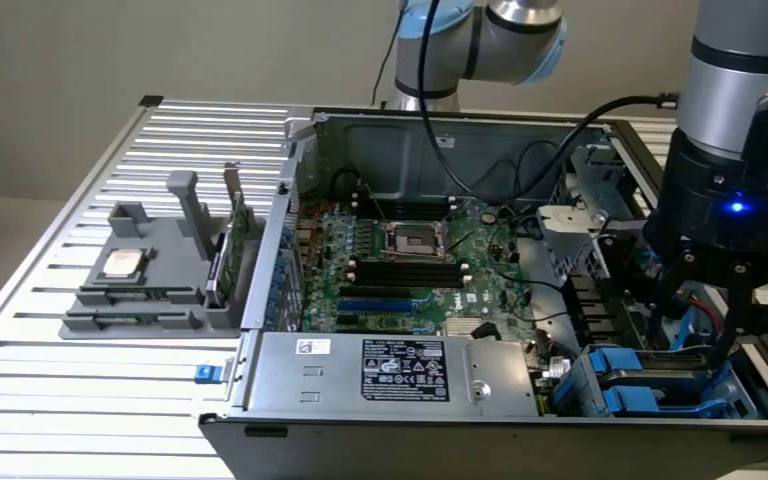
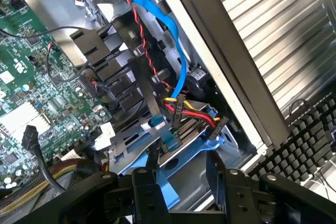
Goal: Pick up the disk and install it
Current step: 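Insert the disk into the insertion slot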
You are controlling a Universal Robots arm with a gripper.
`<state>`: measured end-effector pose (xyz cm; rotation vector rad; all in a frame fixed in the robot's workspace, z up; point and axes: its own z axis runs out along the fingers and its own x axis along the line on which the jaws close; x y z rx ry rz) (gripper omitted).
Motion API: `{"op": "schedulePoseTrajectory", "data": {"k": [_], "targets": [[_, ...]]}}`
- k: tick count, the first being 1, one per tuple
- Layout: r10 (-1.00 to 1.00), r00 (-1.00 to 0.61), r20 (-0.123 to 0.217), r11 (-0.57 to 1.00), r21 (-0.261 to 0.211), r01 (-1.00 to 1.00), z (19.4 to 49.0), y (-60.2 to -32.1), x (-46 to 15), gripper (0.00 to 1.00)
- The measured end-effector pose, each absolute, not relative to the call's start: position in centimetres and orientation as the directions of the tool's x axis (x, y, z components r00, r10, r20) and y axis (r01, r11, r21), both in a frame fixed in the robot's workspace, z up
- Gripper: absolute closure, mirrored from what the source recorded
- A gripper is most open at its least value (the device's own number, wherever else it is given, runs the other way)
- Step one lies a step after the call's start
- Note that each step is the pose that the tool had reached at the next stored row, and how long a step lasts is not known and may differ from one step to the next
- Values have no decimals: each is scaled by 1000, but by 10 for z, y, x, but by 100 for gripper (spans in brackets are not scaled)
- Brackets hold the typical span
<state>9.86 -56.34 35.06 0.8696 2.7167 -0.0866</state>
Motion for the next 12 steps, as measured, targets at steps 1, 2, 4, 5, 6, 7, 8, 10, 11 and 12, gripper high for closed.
{"op": "schedulePoseTrajectory", "data": {"k": [1, 2, 4, 5, 6, 7, 8, 10, 11, 12], "targets": [[561, -777, -286, 816, 34, 577, 351, -563, 101, 51], [563, -776, -283, 815, 37, 578, 351, -563, 103, 51], [567, -775, -279, 814, 43, 580, 351, -563, 106, 51], [570, -774, -277, 812, 46, 582, 351, -563, 107, 51], [573, -771, -276, 810, 47, 585, 351, -563, 108, 51], [577, -768, -276, 807, 48, 589, 351, -563, 108, 51], [581, -766, -276, 804, 48, 592, 351, -563, 108, 51], [584, -764, -275, 802, 48, 596, 351, -564, 108, 51], [586, -763, -275, 801, 48, 597, 352, -564, 108, 51], [587, -761, -274, 799, 48, 599, 353, -565, 108, 51]]}}
